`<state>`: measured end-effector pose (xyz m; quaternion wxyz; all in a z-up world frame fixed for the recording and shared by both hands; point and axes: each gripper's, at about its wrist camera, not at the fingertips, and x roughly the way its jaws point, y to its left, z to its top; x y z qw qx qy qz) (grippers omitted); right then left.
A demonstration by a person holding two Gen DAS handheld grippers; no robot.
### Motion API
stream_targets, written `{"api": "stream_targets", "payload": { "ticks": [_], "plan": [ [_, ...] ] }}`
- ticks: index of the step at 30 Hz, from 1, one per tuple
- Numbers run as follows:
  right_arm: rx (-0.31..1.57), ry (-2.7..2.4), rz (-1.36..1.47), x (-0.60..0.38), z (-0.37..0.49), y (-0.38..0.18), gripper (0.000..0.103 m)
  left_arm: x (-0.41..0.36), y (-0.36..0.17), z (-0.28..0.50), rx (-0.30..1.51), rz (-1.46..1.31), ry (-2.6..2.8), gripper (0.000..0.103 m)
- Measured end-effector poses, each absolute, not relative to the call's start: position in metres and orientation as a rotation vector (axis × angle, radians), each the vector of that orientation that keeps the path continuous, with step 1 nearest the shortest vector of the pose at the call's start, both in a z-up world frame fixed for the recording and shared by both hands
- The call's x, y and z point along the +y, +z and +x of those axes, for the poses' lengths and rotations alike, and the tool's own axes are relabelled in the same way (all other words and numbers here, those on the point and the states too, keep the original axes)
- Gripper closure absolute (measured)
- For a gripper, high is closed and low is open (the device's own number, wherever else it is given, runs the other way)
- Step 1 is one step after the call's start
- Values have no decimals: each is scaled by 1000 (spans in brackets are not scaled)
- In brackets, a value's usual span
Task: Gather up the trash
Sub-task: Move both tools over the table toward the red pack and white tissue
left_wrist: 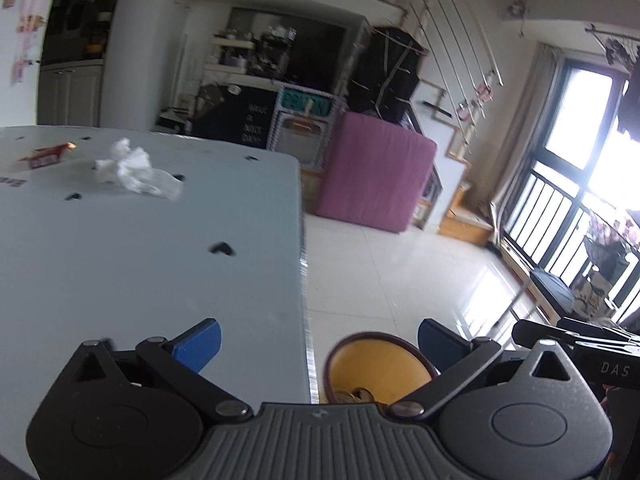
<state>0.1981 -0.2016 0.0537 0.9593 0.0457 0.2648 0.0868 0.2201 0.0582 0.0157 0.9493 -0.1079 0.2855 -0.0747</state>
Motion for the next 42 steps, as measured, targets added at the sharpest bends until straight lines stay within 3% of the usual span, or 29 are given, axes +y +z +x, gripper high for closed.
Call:
{"api": "stream_targets", "payload": {
  "ticks": [25, 42],
  "plan": [
    [469, 371, 51, -25, 253, 79, 0, 249, 33, 204, 466, -257, 153, 0],
    [588, 374, 111, 105, 379, 51, 0, 377, 40, 330, 468, -287, 255, 0]
  ]
}}
